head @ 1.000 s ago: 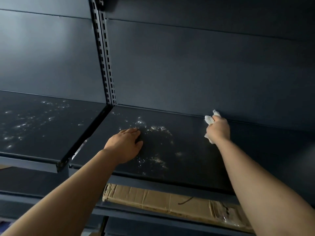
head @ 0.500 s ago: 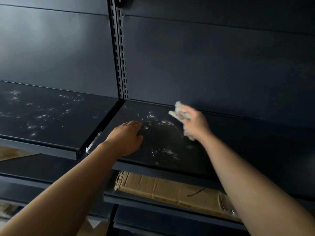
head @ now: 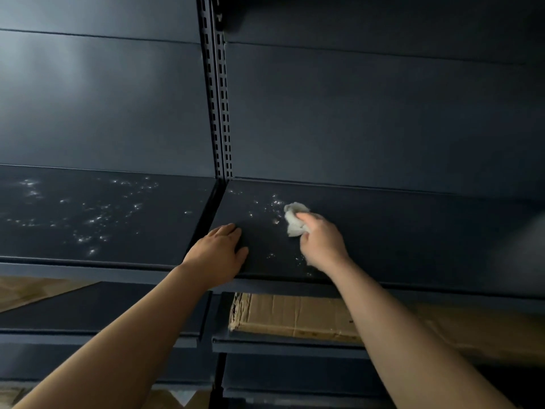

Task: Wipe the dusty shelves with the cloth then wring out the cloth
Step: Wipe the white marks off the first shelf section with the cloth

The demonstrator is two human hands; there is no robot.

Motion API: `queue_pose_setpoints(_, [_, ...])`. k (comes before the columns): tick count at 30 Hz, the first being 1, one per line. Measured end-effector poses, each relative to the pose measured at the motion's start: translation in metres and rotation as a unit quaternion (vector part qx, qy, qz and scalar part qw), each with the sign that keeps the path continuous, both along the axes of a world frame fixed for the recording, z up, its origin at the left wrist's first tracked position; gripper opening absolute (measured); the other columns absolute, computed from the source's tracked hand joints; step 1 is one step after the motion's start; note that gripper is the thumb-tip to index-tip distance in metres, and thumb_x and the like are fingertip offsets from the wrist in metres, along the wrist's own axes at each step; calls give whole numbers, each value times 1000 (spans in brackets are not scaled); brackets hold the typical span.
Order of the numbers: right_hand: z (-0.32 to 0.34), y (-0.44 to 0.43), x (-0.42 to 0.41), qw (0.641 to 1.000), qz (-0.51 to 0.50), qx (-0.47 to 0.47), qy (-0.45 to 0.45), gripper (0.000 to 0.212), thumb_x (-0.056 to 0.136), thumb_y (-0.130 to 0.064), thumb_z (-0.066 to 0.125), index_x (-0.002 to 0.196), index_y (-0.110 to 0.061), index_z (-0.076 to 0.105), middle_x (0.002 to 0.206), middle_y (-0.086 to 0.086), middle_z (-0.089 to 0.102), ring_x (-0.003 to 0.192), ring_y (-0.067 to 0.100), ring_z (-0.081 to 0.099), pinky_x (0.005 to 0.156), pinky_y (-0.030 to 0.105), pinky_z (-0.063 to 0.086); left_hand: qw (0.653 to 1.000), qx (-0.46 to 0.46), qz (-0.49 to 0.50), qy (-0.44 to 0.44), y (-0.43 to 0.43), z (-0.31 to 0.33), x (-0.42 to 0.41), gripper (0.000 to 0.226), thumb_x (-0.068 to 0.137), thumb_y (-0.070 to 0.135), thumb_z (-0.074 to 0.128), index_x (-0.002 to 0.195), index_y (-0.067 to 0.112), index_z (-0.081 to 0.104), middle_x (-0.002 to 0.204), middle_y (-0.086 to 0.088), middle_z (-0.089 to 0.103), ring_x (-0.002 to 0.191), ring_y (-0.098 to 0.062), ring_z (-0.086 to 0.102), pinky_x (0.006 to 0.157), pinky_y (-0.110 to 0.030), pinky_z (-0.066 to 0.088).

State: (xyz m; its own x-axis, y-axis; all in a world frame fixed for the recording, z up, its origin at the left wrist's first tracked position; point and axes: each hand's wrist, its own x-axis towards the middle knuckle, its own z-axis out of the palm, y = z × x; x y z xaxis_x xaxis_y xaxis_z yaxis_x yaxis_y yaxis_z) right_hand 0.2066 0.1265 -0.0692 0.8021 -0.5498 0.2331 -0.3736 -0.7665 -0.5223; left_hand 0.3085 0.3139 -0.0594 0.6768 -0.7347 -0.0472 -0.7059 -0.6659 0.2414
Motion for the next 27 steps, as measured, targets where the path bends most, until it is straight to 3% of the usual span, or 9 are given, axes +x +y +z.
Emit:
queue_pose_setpoints(3, [2,18,0,993,3,105,-47,50,86,-3,44,131,-21,54,124,8,63,96,21,63,73,18,48,1000,7,-21,6,6,5,6,58,96,41,37,146,13,26,157,-2,21,143,-19,21,117,-32,20])
queue_pose_setpoints(5, [9,7,-13,980,-64,149,-112,49,85,-2,44,128,-22,57,115,11,66,80,23,65,61,22,52,999,18,-34,-3,13,8,11,56,96,39,38,144,12,29,156,-3,22,143,-20,22,116,-33,21])
queue_pose_setpoints(8, [14,-29,-48,969,-196,97,-117,51,84,0,46,129,-19,57,122,12,61,94,32,65,79,37,57,999,30,-45,-10,26,10,16,54,96,39,37,142,12,32,156,-4,23,143,-21,22,116,-35,21])
queue_pose_setpoints(10, [9,-35,-66,969,-235,63,-45,50,84,2,47,128,-19,56,123,10,57,93,27,60,73,34,53,998,33,-49,-1,32,8,18,55,96,40,36,144,12,29,157,-3,21,144,-21,20,117,-36,20])
queue_pose_setpoints(14, [1,7,-58,982,-187,-13,-6,43,79,1,49,117,-18,60,116,10,58,94,29,57,71,32,46,998,24,-59,7,37,5,17,57,97,39,33,146,12,24,158,-3,17,145,-20,16,118,-35,19])
queue_pose_setpoints(21, [1,99,-9,996,-56,42,-47,47,89,-3,48,132,-20,52,127,2,55,102,17,57,80,18,42,998,22,-65,-13,44,0,18,59,97,42,30,148,13,20,158,-2,15,146,-18,13,119,-33,10])
queue_pose_setpoints(23, [8,98,-8,988,-62,118,-81,49,91,-3,45,136,-24,49,127,1,52,92,16,61,69,12,47,998,22,-60,-18,47,2,20,59,97,41,32,147,12,22,158,-3,18,146,-19,14,120,-33,10])
queue_pose_setpoints(25, [16,76,-17,970,-113,167,-138,53,92,-3,45,137,-30,46,126,1,48,79,20,63,45,9,44,998,26,-51,-17,51,4,24,58,96,41,33,146,12,24,157,-4,20,145,-20,15,119,-34,11])
queue_pose_setpoints(27, [21,41,-34,961,-168,140,-168,58,89,3,46,137,-29,47,132,7,45,90,24,57,38,2,37,999,29,-43,-14,54,5,25,58,96,41,33,146,12,25,156,-4,22,145,-21,17,119,-34,13])
